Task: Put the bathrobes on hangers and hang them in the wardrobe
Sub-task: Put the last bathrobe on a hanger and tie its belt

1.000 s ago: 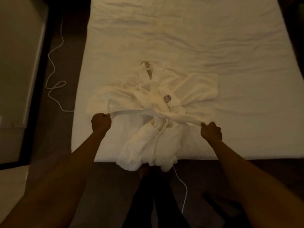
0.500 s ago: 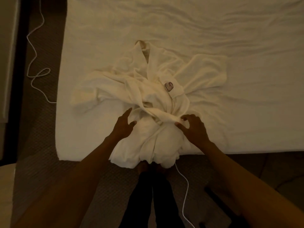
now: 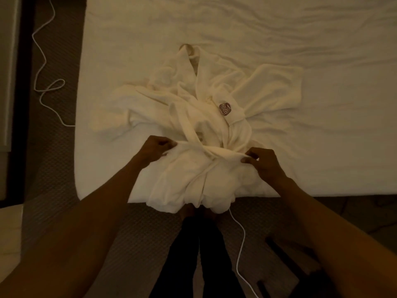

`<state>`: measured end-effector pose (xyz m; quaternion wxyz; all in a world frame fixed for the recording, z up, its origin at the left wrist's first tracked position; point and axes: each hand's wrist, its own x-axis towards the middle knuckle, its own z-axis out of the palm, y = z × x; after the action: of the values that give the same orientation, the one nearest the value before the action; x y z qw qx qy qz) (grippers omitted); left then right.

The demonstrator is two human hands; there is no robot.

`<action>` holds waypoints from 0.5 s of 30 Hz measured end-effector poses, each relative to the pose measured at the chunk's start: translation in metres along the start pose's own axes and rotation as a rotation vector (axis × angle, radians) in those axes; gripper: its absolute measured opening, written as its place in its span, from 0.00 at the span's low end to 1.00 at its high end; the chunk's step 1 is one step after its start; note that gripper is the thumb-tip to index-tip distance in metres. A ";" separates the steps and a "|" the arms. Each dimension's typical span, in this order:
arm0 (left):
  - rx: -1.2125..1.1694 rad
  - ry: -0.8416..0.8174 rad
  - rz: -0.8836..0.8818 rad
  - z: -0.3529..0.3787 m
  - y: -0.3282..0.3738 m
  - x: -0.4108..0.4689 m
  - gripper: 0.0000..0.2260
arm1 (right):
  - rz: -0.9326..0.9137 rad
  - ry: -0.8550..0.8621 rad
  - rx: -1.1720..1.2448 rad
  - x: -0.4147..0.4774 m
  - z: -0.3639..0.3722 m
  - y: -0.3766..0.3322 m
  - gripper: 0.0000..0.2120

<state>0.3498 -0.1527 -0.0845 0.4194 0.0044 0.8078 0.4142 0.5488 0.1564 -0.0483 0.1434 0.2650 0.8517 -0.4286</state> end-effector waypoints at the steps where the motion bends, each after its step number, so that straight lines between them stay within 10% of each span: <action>1: -0.012 0.038 -0.022 -0.012 -0.005 -0.005 0.10 | 0.006 0.045 0.003 -0.004 -0.007 0.001 0.10; 7: 0.115 0.514 -0.236 -0.095 -0.044 -0.043 0.14 | 0.468 0.331 -0.263 -0.030 -0.059 0.037 0.09; 10: 0.356 0.441 -0.283 -0.094 -0.044 -0.047 0.16 | 0.547 0.177 -0.443 -0.026 -0.055 0.033 0.15; 15: 0.454 0.187 -0.079 -0.025 -0.025 -0.031 0.25 | 0.185 0.014 -0.429 -0.003 -0.003 -0.011 0.34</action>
<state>0.3616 -0.1969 -0.0728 0.3470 0.0284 0.9150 0.2039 0.5451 0.1527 -0.0380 0.2293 0.3083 0.8964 -0.2210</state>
